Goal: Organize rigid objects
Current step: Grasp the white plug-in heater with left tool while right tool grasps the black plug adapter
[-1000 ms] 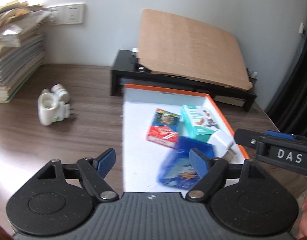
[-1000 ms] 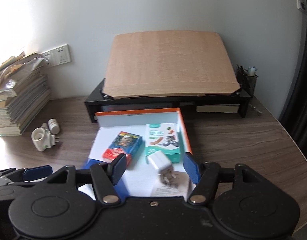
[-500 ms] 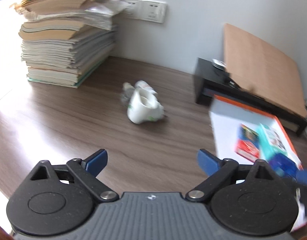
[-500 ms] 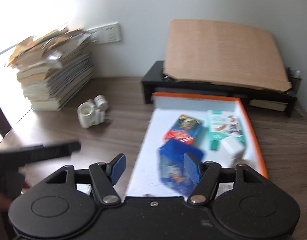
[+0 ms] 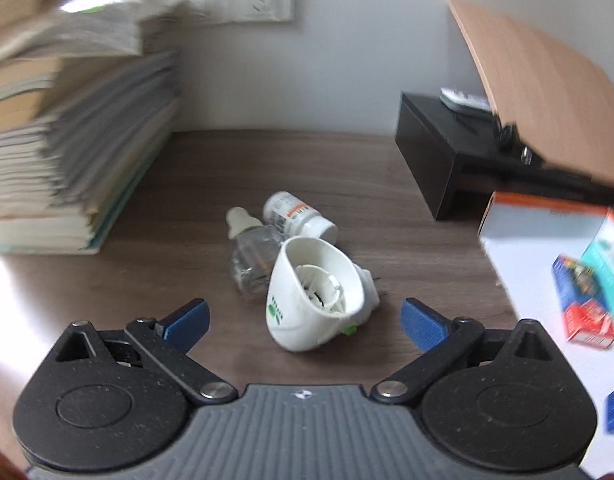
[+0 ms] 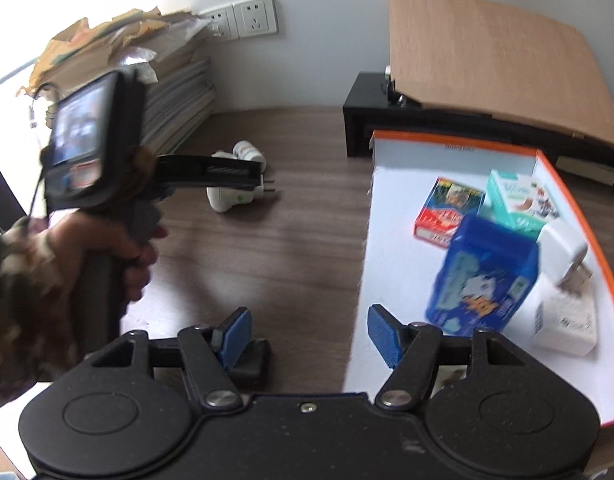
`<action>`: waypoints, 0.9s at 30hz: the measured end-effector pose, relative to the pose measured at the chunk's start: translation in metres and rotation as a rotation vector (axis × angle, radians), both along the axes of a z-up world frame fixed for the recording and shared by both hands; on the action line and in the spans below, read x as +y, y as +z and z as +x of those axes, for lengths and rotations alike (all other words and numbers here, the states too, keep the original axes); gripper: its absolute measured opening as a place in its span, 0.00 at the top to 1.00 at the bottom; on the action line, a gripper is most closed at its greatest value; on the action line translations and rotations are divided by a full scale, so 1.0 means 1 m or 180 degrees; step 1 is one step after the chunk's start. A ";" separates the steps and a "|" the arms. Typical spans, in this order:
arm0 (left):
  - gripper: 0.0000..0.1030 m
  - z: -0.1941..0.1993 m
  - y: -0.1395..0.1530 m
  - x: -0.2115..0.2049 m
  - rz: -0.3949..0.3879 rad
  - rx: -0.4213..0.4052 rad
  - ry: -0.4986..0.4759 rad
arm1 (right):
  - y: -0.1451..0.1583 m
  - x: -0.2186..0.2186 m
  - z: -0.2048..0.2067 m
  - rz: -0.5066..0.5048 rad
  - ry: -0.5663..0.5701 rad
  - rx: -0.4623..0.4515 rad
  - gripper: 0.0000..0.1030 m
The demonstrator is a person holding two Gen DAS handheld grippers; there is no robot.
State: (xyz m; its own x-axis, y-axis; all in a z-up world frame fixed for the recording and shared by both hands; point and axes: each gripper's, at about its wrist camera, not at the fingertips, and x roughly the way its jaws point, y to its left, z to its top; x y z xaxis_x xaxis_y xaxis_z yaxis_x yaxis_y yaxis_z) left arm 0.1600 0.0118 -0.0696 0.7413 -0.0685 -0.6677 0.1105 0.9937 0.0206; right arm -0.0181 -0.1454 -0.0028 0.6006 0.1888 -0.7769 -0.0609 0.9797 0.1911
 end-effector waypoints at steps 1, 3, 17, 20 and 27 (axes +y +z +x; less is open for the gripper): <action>0.00 0.004 -0.005 0.001 0.0033 0.0004 -0.0078 | -0.002 0.004 0.000 -0.0014 -0.0014 0.0027 0.25; 0.00 0.011 -0.012 0.003 0.0124 -0.0039 -0.0220 | -0.006 0.010 0.001 -0.0031 -0.0038 0.0073 0.25; 0.46 0.011 -0.015 0.023 -0.0134 -0.0100 -0.0660 | -0.028 0.035 -0.001 -0.0072 -0.0290 0.0160 0.25; 0.46 0.003 -0.008 0.031 -0.0210 -0.0109 -0.0611 | -0.030 0.038 -0.004 -0.0095 -0.0258 0.0151 0.25; 0.46 -0.018 0.001 0.055 -0.0342 -0.0044 -0.0446 | -0.031 0.047 -0.010 -0.0104 -0.0109 0.0052 0.25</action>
